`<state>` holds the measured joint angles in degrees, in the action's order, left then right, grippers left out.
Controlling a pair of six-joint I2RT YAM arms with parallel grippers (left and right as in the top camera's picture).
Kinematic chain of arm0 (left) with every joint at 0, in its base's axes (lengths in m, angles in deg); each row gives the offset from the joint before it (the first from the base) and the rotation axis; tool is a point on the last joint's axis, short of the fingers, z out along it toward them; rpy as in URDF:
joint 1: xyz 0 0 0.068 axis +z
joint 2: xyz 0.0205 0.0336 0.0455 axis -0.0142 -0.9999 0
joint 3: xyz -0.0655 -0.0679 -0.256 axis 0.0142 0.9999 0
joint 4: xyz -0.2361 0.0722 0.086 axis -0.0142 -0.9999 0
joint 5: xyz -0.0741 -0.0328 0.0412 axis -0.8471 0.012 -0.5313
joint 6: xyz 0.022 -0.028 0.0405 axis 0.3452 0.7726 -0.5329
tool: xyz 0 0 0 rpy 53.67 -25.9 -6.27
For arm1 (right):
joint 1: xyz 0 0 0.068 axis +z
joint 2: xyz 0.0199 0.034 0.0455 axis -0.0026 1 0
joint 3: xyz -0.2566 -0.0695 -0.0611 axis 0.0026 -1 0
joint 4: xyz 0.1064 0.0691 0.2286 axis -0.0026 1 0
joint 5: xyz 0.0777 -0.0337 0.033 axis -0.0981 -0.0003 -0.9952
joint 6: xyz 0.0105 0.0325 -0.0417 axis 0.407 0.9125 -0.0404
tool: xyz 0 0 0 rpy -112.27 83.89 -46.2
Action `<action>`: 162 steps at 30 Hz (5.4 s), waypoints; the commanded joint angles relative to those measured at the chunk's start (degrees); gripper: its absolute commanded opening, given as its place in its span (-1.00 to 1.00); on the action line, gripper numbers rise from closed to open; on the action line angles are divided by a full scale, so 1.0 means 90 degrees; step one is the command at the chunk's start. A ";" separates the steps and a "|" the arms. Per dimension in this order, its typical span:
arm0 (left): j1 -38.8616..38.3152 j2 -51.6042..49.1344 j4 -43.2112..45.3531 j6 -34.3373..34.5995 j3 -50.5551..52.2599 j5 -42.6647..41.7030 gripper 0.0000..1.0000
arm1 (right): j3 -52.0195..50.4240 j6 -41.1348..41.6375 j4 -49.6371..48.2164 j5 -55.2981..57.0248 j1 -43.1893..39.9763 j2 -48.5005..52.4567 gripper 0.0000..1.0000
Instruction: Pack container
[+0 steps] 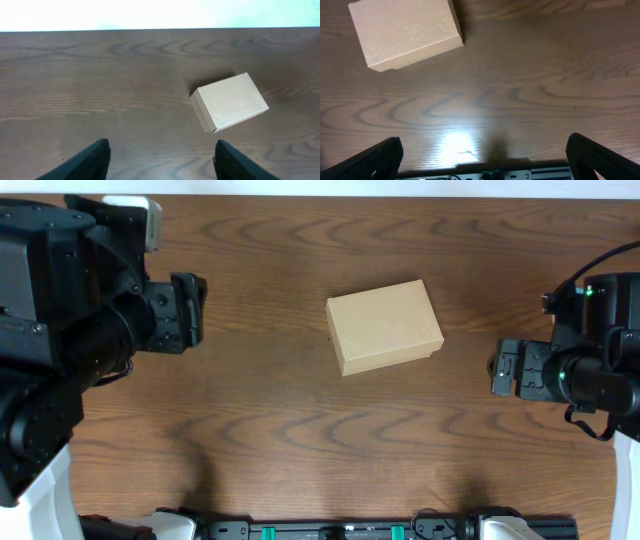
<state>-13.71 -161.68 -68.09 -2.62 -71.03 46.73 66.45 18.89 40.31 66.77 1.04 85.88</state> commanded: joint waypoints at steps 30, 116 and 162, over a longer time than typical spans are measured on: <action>-0.0015 -0.0017 -0.0495 0.0017 0.0002 0.0027 0.91 | -0.0056 0.0000 0.0010 0.0066 -0.0005 0.0029 0.98; -0.0015 -0.0017 -0.0498 0.0017 0.0002 0.0027 0.91 | -1.1562 -0.0959 -1.1630 -0.0789 -0.0350 -0.8024 0.99; -0.0015 -0.0017 -0.0495 0.0017 0.0002 0.0027 0.90 | -1.1555 -0.1860 -1.0382 -0.0765 -0.0350 -0.8019 0.98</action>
<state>-13.86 -161.68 -68.09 -2.45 -71.01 46.73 -37.45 2.81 -53.37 60.13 -1.53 14.08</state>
